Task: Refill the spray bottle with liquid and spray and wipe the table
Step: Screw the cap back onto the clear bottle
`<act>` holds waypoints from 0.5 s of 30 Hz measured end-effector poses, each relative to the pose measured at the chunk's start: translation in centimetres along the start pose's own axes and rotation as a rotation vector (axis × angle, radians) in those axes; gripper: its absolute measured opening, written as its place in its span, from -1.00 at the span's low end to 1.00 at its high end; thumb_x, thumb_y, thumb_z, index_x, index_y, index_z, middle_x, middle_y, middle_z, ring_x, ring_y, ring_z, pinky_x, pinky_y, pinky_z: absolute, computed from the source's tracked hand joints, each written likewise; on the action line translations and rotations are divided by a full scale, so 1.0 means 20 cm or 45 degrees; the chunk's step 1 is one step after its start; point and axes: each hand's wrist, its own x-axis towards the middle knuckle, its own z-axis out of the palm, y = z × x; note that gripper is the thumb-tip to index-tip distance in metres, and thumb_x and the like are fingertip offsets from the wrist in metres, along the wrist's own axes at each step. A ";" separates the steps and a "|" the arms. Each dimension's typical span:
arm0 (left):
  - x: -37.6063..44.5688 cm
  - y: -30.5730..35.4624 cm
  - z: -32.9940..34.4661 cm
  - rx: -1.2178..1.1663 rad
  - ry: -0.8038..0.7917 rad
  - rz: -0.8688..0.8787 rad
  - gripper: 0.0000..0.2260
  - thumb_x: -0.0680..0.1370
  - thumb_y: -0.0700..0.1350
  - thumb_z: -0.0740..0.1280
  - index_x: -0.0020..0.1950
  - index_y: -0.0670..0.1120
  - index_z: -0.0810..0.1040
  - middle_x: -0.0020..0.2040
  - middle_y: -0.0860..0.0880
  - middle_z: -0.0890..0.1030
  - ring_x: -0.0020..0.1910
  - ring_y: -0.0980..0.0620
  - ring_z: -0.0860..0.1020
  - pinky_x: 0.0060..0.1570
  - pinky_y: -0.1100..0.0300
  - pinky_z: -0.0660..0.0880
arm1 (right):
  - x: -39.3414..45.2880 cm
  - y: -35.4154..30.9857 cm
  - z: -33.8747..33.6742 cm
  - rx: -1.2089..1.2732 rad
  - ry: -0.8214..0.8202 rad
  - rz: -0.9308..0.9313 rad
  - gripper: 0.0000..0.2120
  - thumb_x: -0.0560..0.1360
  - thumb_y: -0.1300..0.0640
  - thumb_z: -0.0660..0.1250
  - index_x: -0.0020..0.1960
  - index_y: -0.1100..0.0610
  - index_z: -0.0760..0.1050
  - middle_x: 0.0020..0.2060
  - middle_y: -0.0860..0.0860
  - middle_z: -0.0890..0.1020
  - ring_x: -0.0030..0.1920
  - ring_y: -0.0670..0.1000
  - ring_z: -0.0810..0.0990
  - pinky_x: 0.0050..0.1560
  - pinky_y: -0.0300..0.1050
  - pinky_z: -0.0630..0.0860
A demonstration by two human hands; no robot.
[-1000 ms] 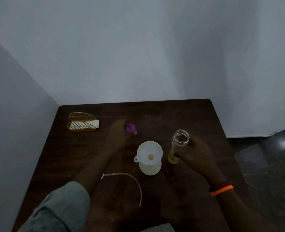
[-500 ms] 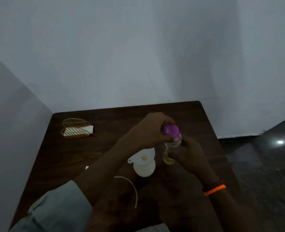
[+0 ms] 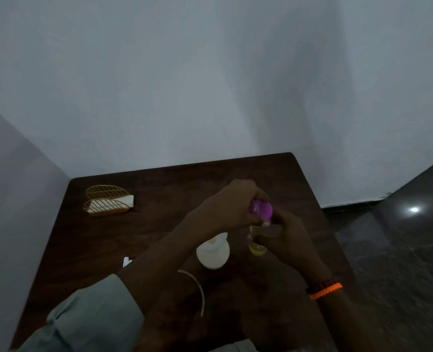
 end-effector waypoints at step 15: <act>-0.03 0.04 0.04 -0.225 0.173 0.120 -0.55 0.44 0.04 0.52 0.29 -0.02 0.57 0.20 0.05 0.60 0.17 0.16 0.52 0.14 0.29 0.46 | -0.02 -0.02 0.00 0.030 0.063 -0.021 -0.54 0.30 0.05 0.60 0.15 -0.03 0.56 -0.06 -0.18 0.67 -0.02 -0.27 0.62 -0.07 -0.48 0.48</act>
